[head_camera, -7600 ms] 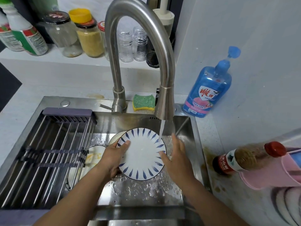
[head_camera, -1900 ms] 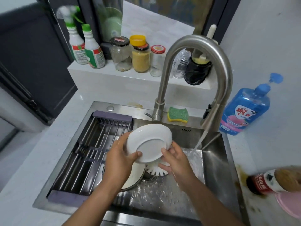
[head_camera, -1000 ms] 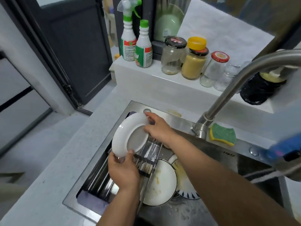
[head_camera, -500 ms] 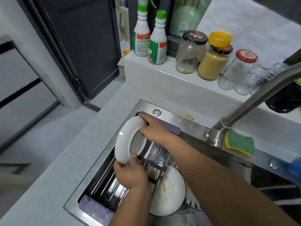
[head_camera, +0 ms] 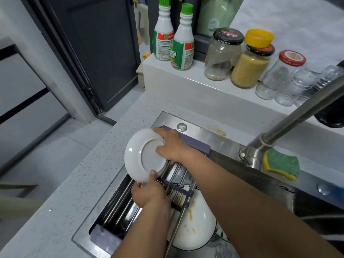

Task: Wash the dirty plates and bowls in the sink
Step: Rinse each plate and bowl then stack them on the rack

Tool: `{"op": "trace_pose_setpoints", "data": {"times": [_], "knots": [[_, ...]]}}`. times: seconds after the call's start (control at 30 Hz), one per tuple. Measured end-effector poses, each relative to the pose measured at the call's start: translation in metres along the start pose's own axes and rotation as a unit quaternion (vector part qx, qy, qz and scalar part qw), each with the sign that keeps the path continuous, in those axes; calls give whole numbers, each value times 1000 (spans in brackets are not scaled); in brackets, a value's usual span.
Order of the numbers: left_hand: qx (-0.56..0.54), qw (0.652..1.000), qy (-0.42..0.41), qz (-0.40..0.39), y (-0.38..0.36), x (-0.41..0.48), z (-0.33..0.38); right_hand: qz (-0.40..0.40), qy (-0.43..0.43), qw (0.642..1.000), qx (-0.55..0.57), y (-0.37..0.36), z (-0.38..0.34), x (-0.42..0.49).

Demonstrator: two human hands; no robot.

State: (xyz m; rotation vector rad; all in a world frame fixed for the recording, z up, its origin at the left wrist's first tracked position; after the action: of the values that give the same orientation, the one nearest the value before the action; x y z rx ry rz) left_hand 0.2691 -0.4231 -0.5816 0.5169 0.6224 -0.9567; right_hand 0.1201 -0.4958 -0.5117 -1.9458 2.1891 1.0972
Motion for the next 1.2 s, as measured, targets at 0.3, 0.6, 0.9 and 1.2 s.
{"op": "trace_pose_setpoints", "data": {"times": [0.3, 0.6, 0.9, 1.2], "knots": [[-30, 999, 13, -40, -4, 0, 0, -3, 15, 1000, 12, -5, 9, -4], [-28, 994, 56, -88, -7, -5, -6, 124, 14, 979, 164, 9, 43, -37], [62, 963, 5, -262, -31, -92, -41, 305, -32, 882, 358, 26, 133, -131], [162, 898, 131, -388, -43, -135, -122, 344, -113, 832, 420, 48, 230, -189]]}}
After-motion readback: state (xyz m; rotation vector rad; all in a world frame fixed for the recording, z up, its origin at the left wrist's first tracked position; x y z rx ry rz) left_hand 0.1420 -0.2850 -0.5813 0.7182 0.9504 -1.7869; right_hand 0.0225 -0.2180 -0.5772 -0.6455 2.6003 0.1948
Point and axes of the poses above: each hand's wrist, its own x-axis towards the middle knuckle, its own y-axis out of the back of the hand, z = x × y, the point moved 6 cm from there along x, towards the middle knuckle, and after that the axes turned 7 degrees about x, right-handed, at the moved point
